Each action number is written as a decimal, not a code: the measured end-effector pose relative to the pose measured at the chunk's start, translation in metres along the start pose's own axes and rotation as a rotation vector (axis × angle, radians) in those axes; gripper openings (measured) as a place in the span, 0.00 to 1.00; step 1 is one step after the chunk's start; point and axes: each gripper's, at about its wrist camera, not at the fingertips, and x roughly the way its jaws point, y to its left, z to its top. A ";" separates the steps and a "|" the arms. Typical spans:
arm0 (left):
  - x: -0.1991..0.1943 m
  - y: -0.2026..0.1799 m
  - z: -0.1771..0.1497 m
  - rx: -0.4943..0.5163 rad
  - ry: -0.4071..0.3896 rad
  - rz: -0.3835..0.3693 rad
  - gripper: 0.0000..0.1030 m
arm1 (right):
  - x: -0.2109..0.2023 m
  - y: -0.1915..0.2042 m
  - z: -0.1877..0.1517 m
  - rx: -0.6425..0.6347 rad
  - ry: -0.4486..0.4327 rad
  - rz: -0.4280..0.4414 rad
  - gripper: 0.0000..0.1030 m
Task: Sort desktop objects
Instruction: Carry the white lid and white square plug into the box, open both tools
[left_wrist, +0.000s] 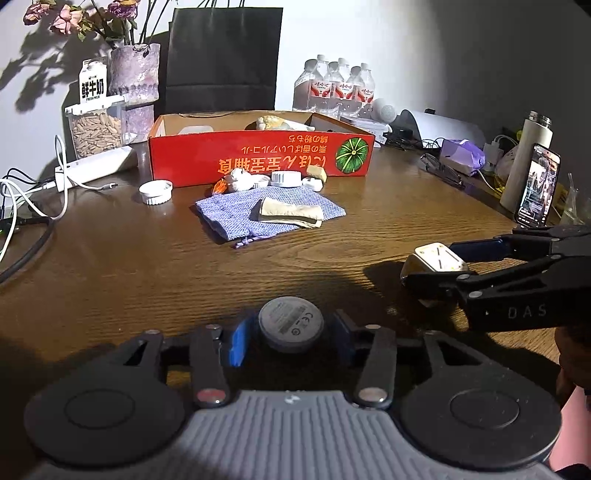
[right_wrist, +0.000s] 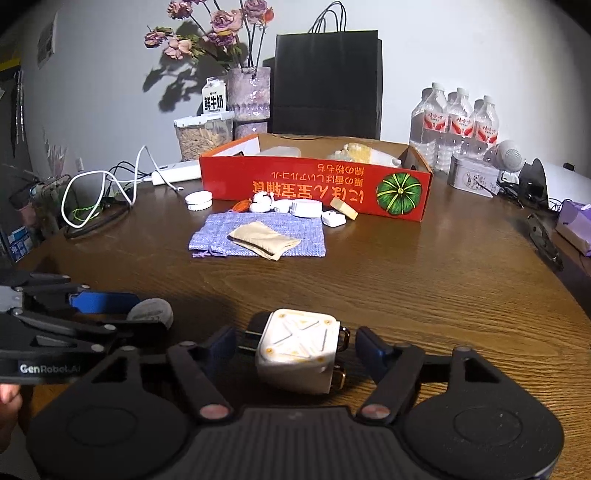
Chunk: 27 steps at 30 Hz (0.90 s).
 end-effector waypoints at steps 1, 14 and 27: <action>0.001 0.000 0.000 0.003 -0.001 0.004 0.49 | 0.003 0.000 0.000 0.004 0.009 0.001 0.66; -0.007 0.003 0.008 -0.019 -0.045 0.011 0.39 | -0.004 -0.006 0.004 0.026 -0.037 -0.011 0.65; 0.017 0.043 0.116 -0.075 -0.165 -0.021 0.39 | 0.000 -0.034 0.121 -0.015 -0.209 0.013 0.65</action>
